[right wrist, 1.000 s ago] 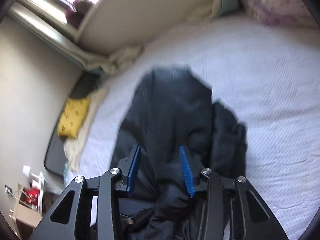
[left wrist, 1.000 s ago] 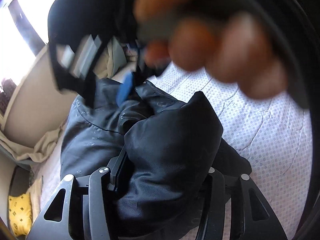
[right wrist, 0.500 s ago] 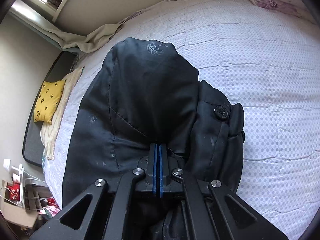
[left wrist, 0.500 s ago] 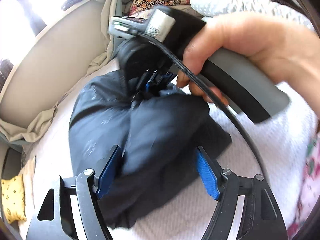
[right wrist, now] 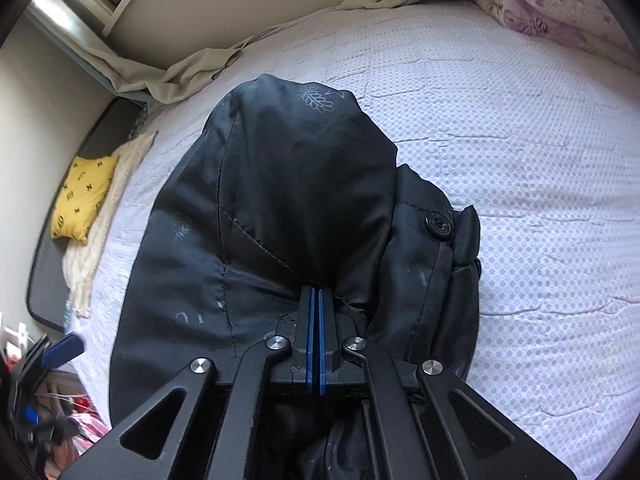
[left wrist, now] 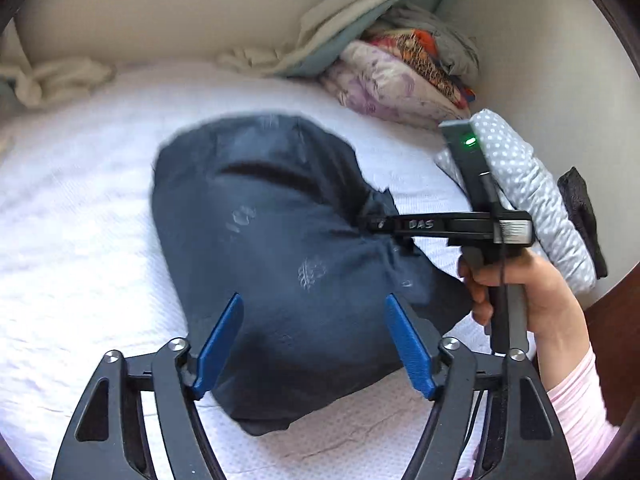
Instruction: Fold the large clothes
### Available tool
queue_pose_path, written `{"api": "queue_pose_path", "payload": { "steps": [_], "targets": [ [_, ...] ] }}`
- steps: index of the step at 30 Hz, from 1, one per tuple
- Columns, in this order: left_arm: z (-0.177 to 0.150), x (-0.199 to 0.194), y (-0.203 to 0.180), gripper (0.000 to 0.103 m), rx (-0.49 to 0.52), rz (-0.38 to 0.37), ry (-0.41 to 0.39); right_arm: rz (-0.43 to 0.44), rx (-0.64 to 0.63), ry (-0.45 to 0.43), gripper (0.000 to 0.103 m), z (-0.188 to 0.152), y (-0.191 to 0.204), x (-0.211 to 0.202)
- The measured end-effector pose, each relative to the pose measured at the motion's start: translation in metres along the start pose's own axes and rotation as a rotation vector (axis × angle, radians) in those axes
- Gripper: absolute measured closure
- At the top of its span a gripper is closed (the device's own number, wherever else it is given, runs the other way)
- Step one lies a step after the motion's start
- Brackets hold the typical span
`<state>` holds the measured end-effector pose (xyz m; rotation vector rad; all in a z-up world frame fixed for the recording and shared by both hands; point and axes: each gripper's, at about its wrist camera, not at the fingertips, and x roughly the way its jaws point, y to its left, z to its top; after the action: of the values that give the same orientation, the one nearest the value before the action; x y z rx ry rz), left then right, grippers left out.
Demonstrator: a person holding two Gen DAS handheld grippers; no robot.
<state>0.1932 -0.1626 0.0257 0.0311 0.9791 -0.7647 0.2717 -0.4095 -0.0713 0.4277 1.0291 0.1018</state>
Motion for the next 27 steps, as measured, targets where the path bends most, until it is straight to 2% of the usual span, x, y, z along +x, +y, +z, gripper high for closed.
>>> {"api": "queue_pose_path", "payload": {
  "steps": [2, 4, 8, 16, 19, 22, 23, 24, 25, 27],
  "targets": [
    [-0.003, 0.009, 0.001, 0.032, 0.017, 0.007, 0.017, -0.039, -0.024, -0.004, 0.103, -0.004, 0.006, -0.003],
    [-0.011, 0.013, 0.001, 0.032, 0.064, 0.043, 0.001, -0.081, -0.047, -0.004, 0.103, -0.007, 0.011, -0.006],
    [-0.019, 0.023, 0.002, 0.030, 0.103, 0.061, -0.007, -0.146, -0.077, -0.008, 0.103, -0.015, 0.021, -0.006],
    [-0.049, 0.034, -0.002, 0.029, 0.219, 0.112, -0.072, -0.183, -0.051, -0.004, 0.103, -0.023, 0.026, 0.008],
    [-0.052, 0.034, 0.000, 0.029, 0.218, 0.105, -0.091, -0.150, -0.001, -0.012, 0.103, -0.021, 0.020, 0.004],
    [-0.050, 0.034, 0.000, 0.029, 0.225, 0.107, -0.080, -0.139, 0.007, -0.085, 0.102, -0.017, 0.027, -0.024],
    [-0.049, 0.034, 0.000, 0.028, 0.229, 0.106, -0.073, -0.152, -0.028, -0.131, 0.098, -0.016, 0.038, -0.039],
    [-0.050, 0.033, 0.000, 0.028, 0.228, 0.105, -0.072, -0.157, -0.051, -0.159, 0.086, -0.016, 0.044, -0.048],
    [-0.050, 0.032, 0.001, 0.028, 0.228, 0.105, -0.071, -0.157, -0.075, -0.195, 0.080, -0.015, 0.054, -0.059],
    [-0.051, 0.033, -0.001, 0.028, 0.234, 0.111, -0.071, -0.141, -0.093, -0.236, 0.080, -0.009, 0.066, -0.073]
  ]
}}
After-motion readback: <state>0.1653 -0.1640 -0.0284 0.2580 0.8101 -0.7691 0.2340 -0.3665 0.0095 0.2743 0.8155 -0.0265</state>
